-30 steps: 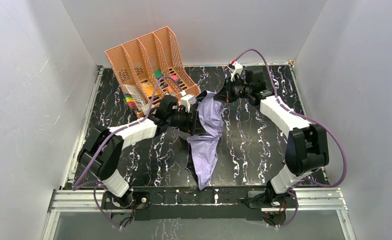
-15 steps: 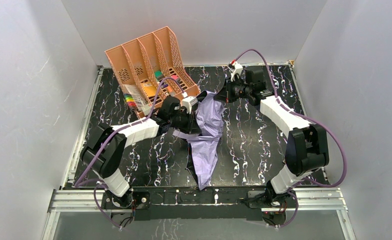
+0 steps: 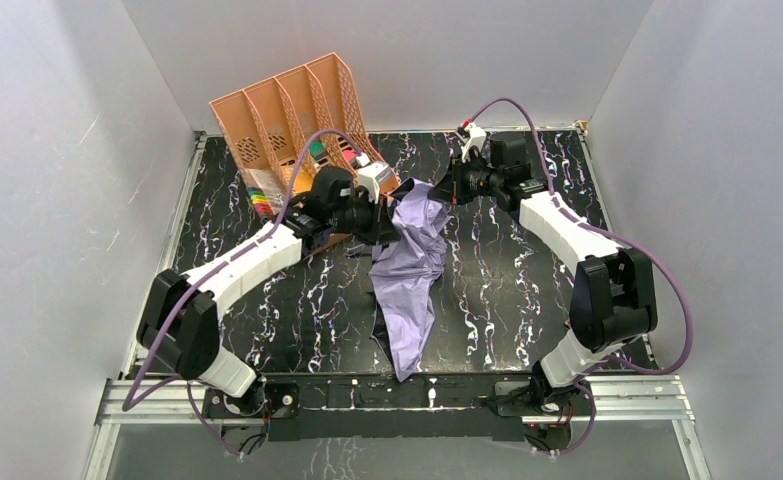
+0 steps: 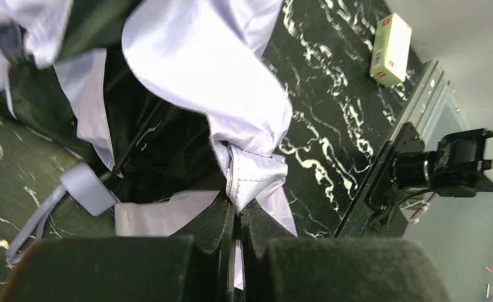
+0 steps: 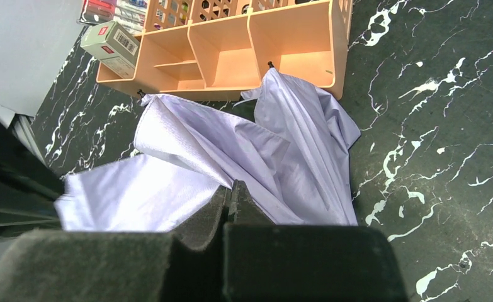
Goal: Put away the umbrella
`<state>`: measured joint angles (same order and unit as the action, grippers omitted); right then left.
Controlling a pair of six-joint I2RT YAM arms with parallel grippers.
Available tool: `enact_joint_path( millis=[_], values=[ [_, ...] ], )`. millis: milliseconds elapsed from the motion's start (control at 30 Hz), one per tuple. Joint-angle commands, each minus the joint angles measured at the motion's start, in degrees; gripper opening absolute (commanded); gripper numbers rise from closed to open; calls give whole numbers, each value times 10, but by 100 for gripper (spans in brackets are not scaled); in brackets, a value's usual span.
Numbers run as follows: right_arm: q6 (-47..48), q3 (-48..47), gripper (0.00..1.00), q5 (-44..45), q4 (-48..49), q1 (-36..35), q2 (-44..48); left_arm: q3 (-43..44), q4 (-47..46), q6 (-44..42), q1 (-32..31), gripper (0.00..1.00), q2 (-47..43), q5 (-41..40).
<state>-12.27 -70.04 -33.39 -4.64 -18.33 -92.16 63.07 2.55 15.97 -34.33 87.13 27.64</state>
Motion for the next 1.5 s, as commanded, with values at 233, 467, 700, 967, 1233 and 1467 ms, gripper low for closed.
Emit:
enact_joint_path(
  millis=[233,467,700,967,1233,1467],
  values=[
    [-2,-4,0,10,18,4,27,116,173,-28,-9,0,-55,13],
    [-2,-4,3,12,20,4,25,150,270,-13,-78,0,-55,-32],
    [3,-2,9,3,11,4,24,74,273,66,-134,0,-99,-69],
    [13,21,35,-37,1,4,52,-23,204,155,-181,1,-144,-94],
    [13,38,48,-20,-9,5,97,-21,202,197,-218,1,-149,-97],
    [7,41,49,9,-29,4,116,-36,203,248,-279,3,-151,-116]
  ],
)
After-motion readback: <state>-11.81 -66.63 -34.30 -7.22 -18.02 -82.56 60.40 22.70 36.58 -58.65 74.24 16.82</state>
